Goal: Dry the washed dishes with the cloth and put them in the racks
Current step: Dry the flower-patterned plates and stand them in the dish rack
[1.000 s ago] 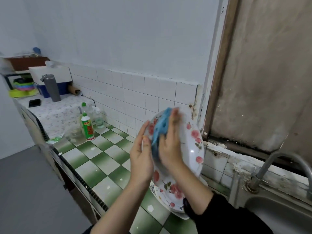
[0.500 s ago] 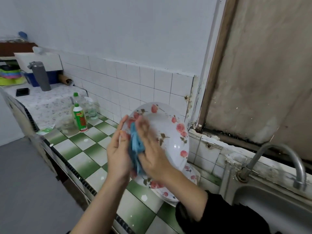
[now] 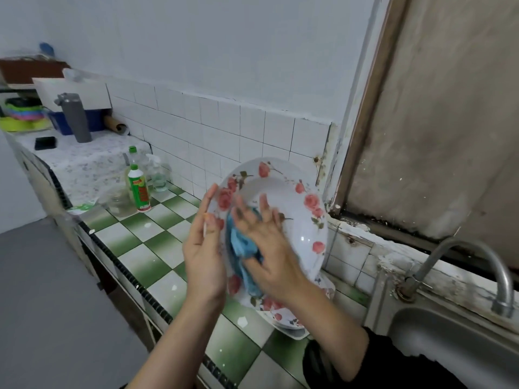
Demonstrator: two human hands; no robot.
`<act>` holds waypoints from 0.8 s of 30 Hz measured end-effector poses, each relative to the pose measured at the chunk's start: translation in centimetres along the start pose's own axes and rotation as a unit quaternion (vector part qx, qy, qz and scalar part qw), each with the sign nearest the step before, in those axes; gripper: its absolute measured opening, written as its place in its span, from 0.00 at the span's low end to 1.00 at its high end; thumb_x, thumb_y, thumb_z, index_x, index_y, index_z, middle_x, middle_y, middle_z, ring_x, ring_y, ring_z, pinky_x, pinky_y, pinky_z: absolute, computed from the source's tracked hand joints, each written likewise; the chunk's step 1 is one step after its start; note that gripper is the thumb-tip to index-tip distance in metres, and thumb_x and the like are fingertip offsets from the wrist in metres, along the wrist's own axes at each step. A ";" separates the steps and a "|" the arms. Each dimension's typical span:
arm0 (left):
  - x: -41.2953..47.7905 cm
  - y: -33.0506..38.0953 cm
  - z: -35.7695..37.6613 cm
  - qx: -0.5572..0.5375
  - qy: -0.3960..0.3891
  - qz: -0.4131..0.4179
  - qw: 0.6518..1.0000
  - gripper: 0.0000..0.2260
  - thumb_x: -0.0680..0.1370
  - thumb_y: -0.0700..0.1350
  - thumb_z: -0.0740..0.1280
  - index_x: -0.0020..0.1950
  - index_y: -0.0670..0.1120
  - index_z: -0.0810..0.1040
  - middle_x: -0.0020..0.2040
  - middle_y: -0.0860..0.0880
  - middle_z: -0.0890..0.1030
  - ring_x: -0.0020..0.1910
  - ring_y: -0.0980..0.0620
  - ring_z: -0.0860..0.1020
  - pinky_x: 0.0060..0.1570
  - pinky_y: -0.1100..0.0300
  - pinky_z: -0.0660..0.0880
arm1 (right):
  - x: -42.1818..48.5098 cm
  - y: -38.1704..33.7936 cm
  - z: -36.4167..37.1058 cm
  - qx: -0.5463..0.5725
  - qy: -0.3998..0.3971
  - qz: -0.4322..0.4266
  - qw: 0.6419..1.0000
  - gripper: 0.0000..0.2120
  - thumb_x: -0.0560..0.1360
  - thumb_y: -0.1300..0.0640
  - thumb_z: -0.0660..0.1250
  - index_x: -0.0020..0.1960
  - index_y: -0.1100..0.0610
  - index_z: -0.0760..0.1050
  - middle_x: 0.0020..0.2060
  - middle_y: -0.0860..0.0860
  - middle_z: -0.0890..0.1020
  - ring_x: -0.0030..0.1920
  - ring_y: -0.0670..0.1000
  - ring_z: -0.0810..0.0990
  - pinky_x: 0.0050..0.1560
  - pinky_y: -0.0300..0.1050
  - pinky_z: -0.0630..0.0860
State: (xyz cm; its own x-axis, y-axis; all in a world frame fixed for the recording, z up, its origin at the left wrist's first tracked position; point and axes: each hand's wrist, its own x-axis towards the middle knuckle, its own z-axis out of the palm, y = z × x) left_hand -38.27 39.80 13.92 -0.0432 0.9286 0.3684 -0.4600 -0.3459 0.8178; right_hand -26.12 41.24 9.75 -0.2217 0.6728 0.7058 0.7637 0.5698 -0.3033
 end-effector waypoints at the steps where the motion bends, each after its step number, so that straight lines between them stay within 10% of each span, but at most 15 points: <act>1: 0.2 0.3 -0.5 -0.009 0.012 -0.002 1.000 0.17 0.78 0.50 0.58 0.65 0.56 0.74 0.64 0.50 0.80 0.65 0.52 0.77 0.64 0.54 0.72 | -1.0 0.3 0.0 -0.030 -0.031 -0.023 0.999 0.32 0.76 0.51 0.58 0.78 0.47 0.53 0.78 0.40 0.51 0.79 0.52 0.41 0.77 0.55 0.34; 10: -1.5 0.7 -0.2 0.010 -0.035 0.004 0.999 0.15 0.78 0.50 0.59 0.64 0.57 0.74 0.59 0.55 0.82 0.61 0.56 0.79 0.57 0.62 0.76 | -0.6 3.7 -2.9 -0.186 0.152 0.158 0.958 0.30 0.77 0.51 0.56 0.78 0.49 0.53 0.78 0.44 0.47 0.77 0.53 0.33 0.75 0.53 0.29; 14: -1.3 1.1 0.2 0.014 -0.040 -0.006 0.999 0.17 0.78 0.50 0.59 0.66 0.55 0.74 0.62 0.56 0.81 0.64 0.57 0.76 0.65 0.59 0.72 | 0.0 -1.6 -1.0 -0.003 0.030 0.062 0.998 0.31 0.79 0.52 0.54 0.79 0.49 0.47 0.78 0.37 0.44 0.79 0.49 0.38 0.77 0.49 0.34; 17: -0.3 2.3 -1.1 0.000 -0.016 -0.022 1.000 0.18 0.77 0.51 0.59 0.66 0.56 0.75 0.61 0.52 0.81 0.63 0.53 0.78 0.65 0.53 0.74 | -2.0 -0.6 -0.8 -0.116 -0.024 -0.014 0.993 0.32 0.78 0.48 0.55 0.79 0.49 0.47 0.79 0.42 0.48 0.79 0.48 0.39 0.77 0.56 0.34; 24: -0.6 2.4 -1.5 0.046 -0.063 -0.003 0.997 0.15 0.79 0.51 0.59 0.64 0.56 0.75 0.58 0.59 0.82 0.60 0.59 0.79 0.58 0.64 0.75 | 1.0 2.9 -3.6 -0.111 0.280 0.161 0.940 0.29 0.79 0.56 0.56 0.78 0.59 0.56 0.78 0.58 0.55 0.78 0.55 0.43 0.78 0.57 0.40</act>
State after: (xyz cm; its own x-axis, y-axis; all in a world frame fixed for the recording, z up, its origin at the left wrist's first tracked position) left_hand -40.67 38.60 15.04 0.0736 0.9084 0.4117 -0.3760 -0.3570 0.8551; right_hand -21.93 41.84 11.86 0.3485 0.4051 0.8452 0.8582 0.2248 -0.4616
